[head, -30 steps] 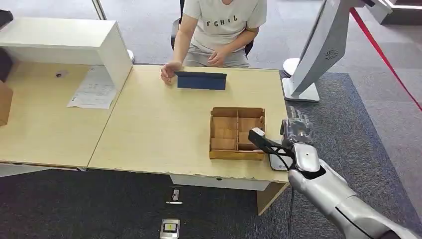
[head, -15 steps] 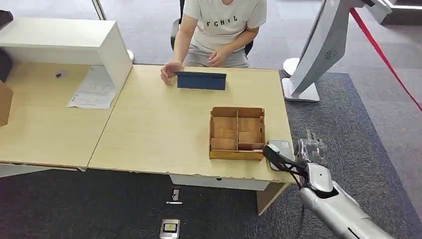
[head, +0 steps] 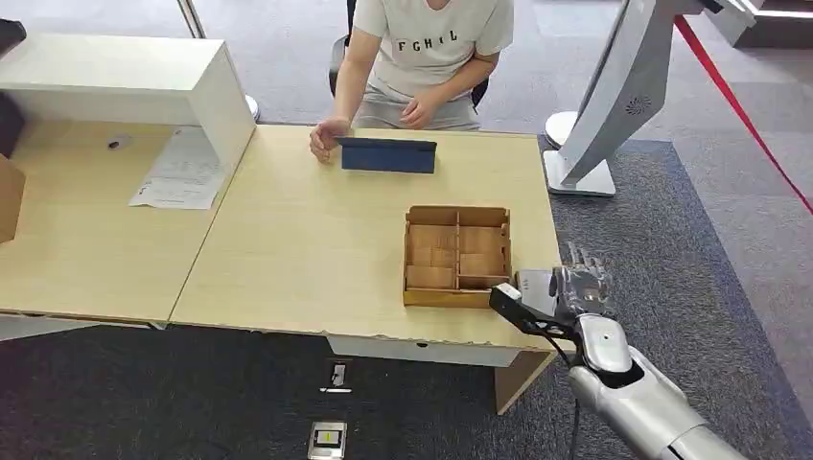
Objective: Pass the card to the sensor for recognition and then transmit it.
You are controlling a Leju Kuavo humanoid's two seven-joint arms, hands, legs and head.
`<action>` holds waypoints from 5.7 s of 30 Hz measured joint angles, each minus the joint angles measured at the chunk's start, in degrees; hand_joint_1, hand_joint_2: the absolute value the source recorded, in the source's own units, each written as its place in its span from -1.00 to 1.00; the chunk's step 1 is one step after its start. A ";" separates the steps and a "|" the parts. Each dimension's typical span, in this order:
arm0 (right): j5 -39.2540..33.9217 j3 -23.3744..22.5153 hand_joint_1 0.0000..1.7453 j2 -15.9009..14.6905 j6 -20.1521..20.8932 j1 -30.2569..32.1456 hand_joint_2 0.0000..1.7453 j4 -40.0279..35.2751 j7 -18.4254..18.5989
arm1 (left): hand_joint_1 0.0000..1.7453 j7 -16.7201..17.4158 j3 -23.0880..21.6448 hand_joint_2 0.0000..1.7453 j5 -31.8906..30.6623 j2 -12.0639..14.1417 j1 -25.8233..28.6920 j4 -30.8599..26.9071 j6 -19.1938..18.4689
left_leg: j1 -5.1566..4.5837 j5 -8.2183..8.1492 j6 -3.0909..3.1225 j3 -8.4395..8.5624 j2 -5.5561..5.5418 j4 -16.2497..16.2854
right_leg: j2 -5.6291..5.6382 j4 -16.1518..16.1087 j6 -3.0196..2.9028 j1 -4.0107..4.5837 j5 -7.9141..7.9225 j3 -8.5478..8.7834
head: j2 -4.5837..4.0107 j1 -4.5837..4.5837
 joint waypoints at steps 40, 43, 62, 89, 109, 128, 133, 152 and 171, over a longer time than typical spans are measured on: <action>-7.19 2.97 1.00 3.65 -2.93 -0.38 1.00 4.50 -3.69 | -1.00 0.90 0.00 1.00 1.20 -1.40 0.02 -0.22 5.79 | 0.00 0.00 0.00 -0.01 0.00 -0.01 | 0.00 0.00 0.00 0.00 0.00 0.00 | 0.00 0.00; -7.67 3.34 1.00 4.44 -3.19 -0.82 1.00 5.66 -4.18 | -1.00 0.94 0.00 1.00 1.20 -1.62 0.04 -0.28 6.80 | 0.00 0.00 0.00 0.00 0.01 -0.01 | 0.00 0.00 0.00 0.00 0.00 0.01 | -0.02 0.00; -5.03 6.21 1.00 10.12 -3.61 -6.57 1.00 13.38 -5.84 | -1.00 2.03 3.43 1.00 1.22 -3.48 0.35 -0.66 10.49 | 0.00 0.03 -0.02 0.01 0.03 0.00 | 0.00 0.03 -0.03 0.01 0.03 0.02 | 0.00 0.02; 3.08 5.90 1.00 -1.99 12.76 -17.73 1.00 -10.95 7.71 | -1.00 -0.24 5.95 1.00 0.70 -2.38 0.95 -0.35 4.00 | 0.00 0.06 -0.03 0.01 0.03 0.01 | 0.02 0.03 -0.05 0.04 0.05 0.00 | 0.00 0.00; 4.11 5.64 1.00 -1.25 11.85 -17.08 1.00 -13.42 9.86 | -1.00 1.00 3.65 1.00 -2.14 -1.01 0.46 0.02 0.06 | 0.02 0.06 -0.03 0.01 0.02 0.02 | 0.01 0.01 -0.04 0.03 0.05 -0.02 | -0.02 0.00; 4.81 3.87 1.00 -2.40 11.39 -15.73 1.00 -13.29 9.62 | -1.00 1.62 3.02 1.00 -0.85 -1.09 0.24 0.42 0.68 | 0.02 0.06 -0.03 0.00 0.02 0.01 | 0.02 0.02 -0.04 0.03 0.05 -0.01 | 0.00 0.02; 5.03 3.82 1.00 -1.86 10.77 -15.73 1.00 -12.83 8.67 | -1.00 1.84 3.02 1.00 -0.66 -1.40 0.18 0.42 1.16 | 0.02 0.06 -0.03 0.00 0.02 0.01 | 0.02 0.02 -0.05 0.03 0.05 -0.01 | 0.00 0.00; 3.62 4.39 -1.00 4.02 5.74 -17.15 -1.00 -6.82 4.17 | -1.00 3.50 4.44 1.00 1.20 -3.17 0.12 0.48 6.21 | 0.03 0.09 -0.03 -0.02 -0.05 0.01 | 0.01 0.03 -0.05 0.04 0.05 -0.01 | -0.02 0.00; -21.60 -3.65 -1.00 -9.67 -5.55 -9.46 -1.00 -24.21 4.20 | -1.00 0.50 5.66 1.00 0.42 -2.73 0.74 0.74 3.21 | 0.00 0.05 -0.02 0.01 0.00 0.05 | 0.04 -0.04 -0.04 0.01 0.06 -0.05 | 0.00 -0.02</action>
